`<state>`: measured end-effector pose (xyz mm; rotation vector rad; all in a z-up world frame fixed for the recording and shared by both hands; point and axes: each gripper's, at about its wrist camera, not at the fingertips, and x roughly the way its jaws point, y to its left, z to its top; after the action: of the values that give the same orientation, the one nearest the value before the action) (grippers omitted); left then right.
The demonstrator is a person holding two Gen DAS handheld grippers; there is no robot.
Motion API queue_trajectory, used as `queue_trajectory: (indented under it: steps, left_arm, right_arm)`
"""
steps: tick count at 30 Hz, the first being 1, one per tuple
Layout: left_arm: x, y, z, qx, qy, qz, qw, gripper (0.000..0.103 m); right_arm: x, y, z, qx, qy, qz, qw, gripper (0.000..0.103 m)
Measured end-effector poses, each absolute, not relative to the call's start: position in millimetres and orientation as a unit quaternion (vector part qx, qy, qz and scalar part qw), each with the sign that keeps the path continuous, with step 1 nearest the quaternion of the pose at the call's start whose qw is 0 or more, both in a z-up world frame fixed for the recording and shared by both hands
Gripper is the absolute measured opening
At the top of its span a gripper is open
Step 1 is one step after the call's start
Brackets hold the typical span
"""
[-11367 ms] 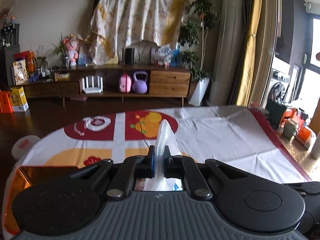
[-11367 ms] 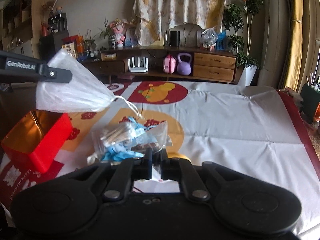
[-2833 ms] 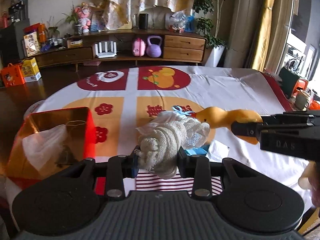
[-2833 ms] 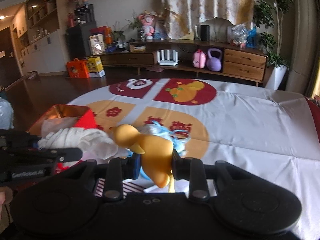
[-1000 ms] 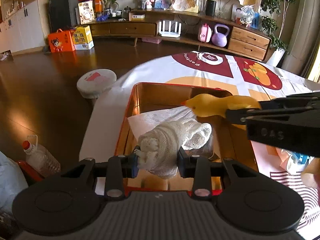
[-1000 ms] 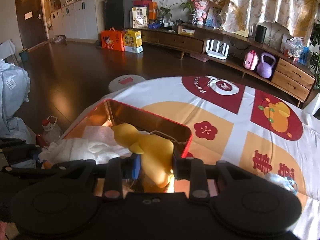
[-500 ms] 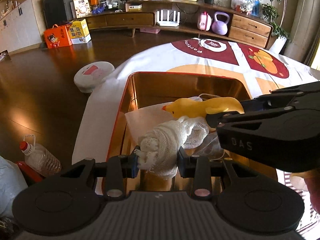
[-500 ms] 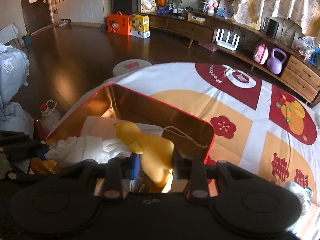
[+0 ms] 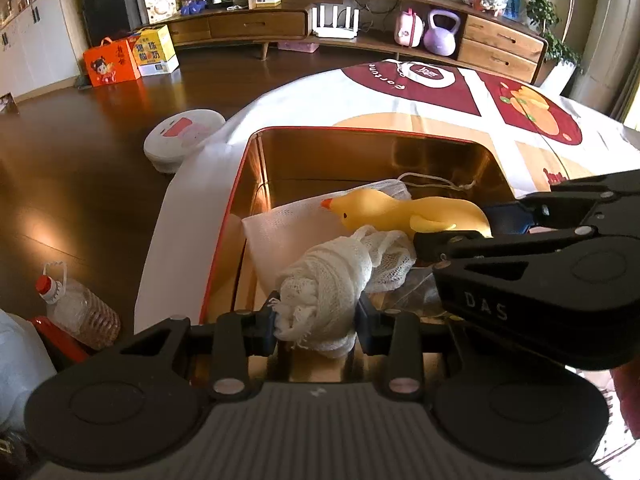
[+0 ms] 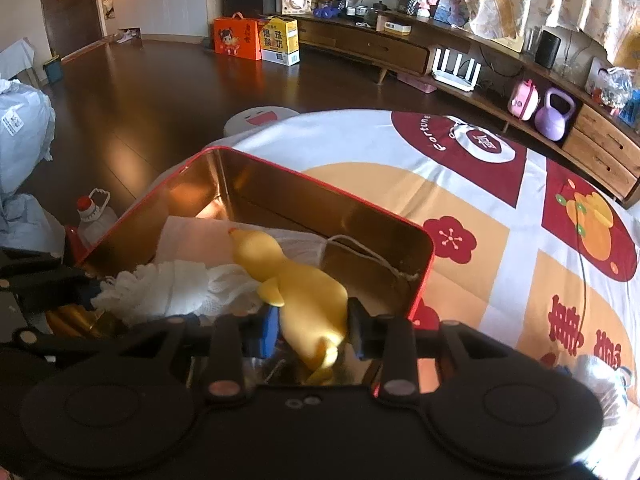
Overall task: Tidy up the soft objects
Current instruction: 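Lower the sock and duck into the tin and open both tools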
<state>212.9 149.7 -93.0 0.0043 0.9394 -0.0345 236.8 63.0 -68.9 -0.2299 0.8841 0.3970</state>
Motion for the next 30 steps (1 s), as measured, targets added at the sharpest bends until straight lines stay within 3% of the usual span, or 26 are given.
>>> queue_trajectory:
  steps: [5, 10, 12, 17, 20, 30]
  left_arm:
    - [209.6, 147.0, -89.8, 0.007, 0.455, -0.022, 0.89, 0.043]
    - [202.5, 143.2, -84.0, 0.003, 0.447, -0.026, 0.894, 0.061]
    - [199.8, 142.1, -81.2, 0.001, 0.443, -0.028, 0.896, 0.064]
    - [191.6, 140.9, -74.1, 0.002, 0.434, -0.026, 0.9, 0.065]
    - [187.1, 141.1, -68.8, -0.001, 0.426, -0.02, 0.904, 0.072]
    - [168.5, 136.6, -53.9, 0.0, 0.411, -0.009, 0.912, 0.072]
  right_arm:
    - [233.1, 57.4, -65.1, -0.101, 0.424, 0.191, 0.879, 0.038]
    - [227.6, 52.0, -59.1, -0.09, 0.421, 0.196, 0.881, 0.041]
    - [225.1, 51.1, -55.3, -0.09, 0.417, 0.197, 0.883, 0.043]
    - [217.6, 45.9, -44.0, -0.079, 0.407, 0.202, 0.888, 0.049]
    - [212.2, 42.6, -38.0, -0.073, 0.402, 0.206, 0.889, 0.054]
    - [188.5, 23.4, -17.2, -0.051, 0.385, 0.21, 0.897, 0.065]
